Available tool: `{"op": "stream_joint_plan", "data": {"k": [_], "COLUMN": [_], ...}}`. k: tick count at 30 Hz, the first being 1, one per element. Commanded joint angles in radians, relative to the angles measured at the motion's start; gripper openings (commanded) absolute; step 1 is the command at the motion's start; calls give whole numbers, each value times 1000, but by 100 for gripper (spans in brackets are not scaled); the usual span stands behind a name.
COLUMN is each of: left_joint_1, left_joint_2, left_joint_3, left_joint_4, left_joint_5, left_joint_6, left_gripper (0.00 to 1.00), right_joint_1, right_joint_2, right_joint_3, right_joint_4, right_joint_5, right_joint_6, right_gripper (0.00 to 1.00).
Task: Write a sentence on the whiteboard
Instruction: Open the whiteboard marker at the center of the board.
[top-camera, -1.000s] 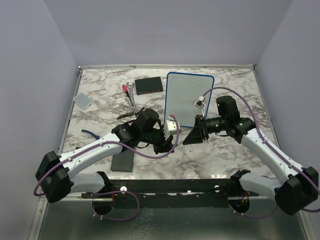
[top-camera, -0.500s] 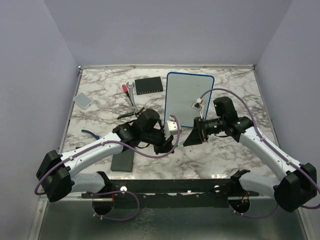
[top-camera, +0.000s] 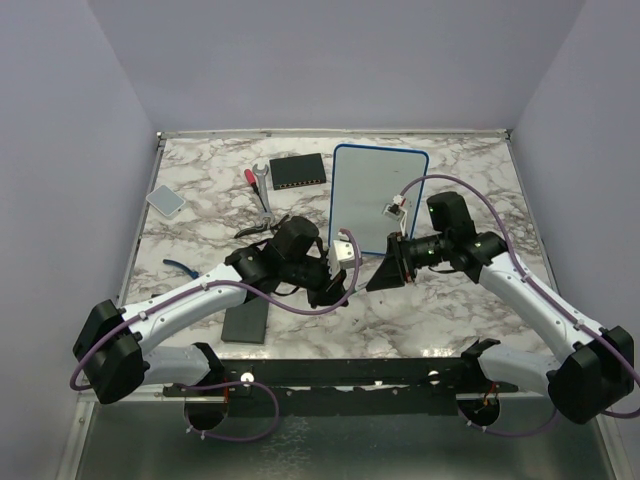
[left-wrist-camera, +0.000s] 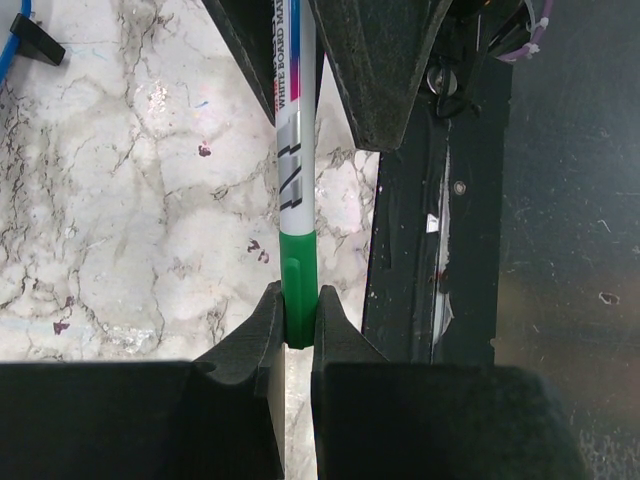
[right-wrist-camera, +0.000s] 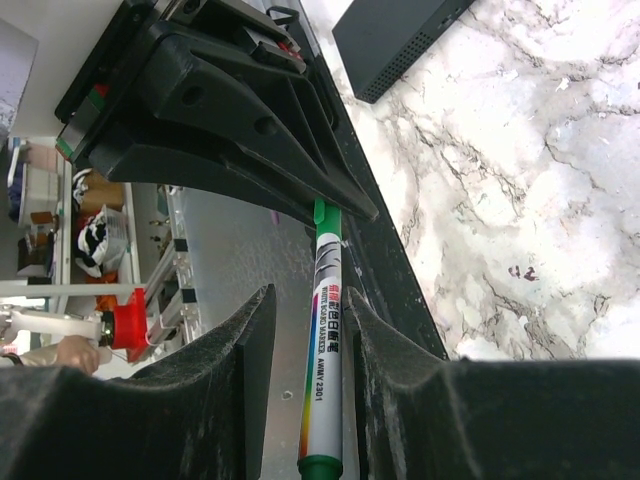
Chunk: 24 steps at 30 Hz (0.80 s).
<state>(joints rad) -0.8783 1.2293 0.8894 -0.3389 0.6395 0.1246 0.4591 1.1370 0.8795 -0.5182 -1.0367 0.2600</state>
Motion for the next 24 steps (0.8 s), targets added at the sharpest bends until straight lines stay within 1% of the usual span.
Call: {"op": "stream_joint_plan", "data": {"k": [1,7,10,12,14,17,22,24], "left_joint_1": [2,3,2,2,2,2,2,2], "left_joint_2": [1,0,-4,-7,-8,-8,-3,1], "left_joint_3": [5,5,6,5,4,5,9,10], "left_joint_4": [-26,-41,-46,-47,-47,-51,-58,-59], "left_joint_5": [23,28,39,51,51,52,48,48], "left_joint_6": [16,25,29,30,29,31,32,32], "left_gripper": [0,0,0,0,0,0,0,0], "right_joint_1": [9,8,9,9,8,8,8,9], "right_joint_2": [-11,-23,-23,-23,-20,-7,26,30], "right_joint_3": [33,37,40,44,49,55,67,69], "right_joint_4": [-5,-25,-32,-29,-28,-43,-129,-139], "right_joint_5": [-5,20,35,39,35,6,-12,-19], "right_joint_6": [-10,-22,-26,-25,-24,-39,-103,-111], "right_gripper": [36,36,41,47,49,49,46,45]}}
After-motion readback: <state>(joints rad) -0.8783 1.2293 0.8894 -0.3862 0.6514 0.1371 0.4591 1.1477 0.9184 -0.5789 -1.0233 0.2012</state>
